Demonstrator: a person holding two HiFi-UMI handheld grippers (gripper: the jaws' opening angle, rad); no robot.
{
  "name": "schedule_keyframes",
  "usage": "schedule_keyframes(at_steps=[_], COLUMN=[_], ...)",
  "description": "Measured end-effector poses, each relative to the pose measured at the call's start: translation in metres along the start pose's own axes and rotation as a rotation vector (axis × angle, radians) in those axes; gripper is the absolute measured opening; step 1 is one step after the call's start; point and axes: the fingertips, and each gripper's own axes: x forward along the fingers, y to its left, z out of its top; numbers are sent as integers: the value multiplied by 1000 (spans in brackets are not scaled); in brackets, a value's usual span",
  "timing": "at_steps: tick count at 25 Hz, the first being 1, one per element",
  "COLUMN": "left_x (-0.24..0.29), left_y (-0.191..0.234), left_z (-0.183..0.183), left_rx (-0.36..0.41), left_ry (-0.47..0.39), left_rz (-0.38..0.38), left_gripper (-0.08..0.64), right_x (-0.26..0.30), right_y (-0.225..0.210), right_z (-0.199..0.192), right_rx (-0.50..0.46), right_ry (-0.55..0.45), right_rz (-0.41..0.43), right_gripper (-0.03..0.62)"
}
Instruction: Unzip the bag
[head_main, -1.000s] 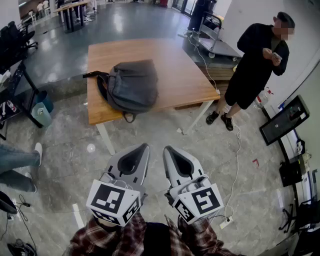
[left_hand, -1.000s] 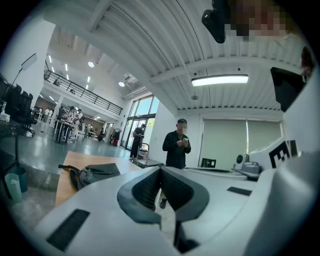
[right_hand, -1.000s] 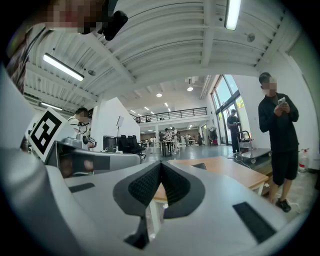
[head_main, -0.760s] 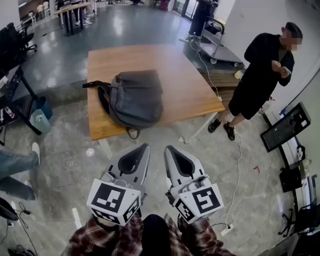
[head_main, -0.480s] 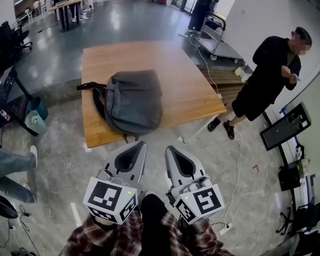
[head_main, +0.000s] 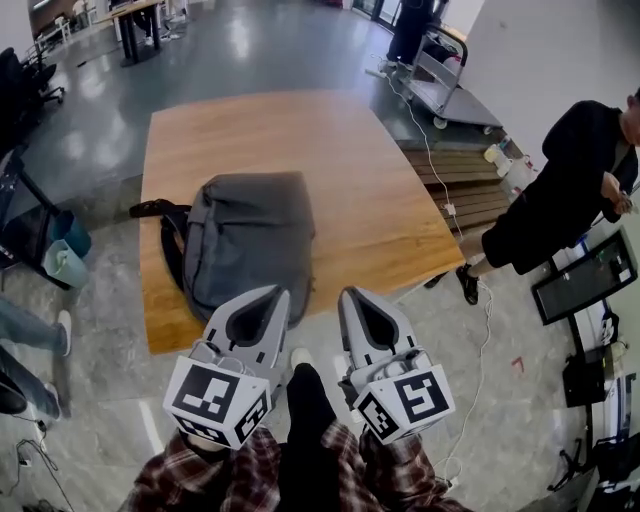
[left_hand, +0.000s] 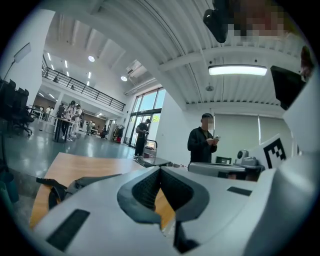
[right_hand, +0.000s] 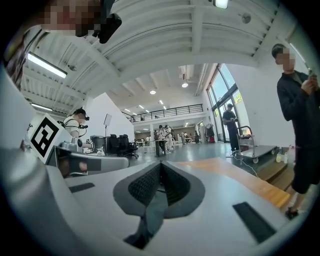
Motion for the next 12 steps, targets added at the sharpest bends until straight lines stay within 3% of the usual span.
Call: schedule_keyframes(at_steps=[6,12], left_x=[103,161], left_y=[28,50], left_z=[29,31], left_rx=[-12,-11], left_ry=[-20,13], left_rz=[82,139], left_gripper=[9,9], right_x=[74,127], right_y=[-85,-126], right_z=[26,29], right_rx=[-22,-35], right_ry=[29,65], right_rz=[97,185], right_gripper=[11,11])
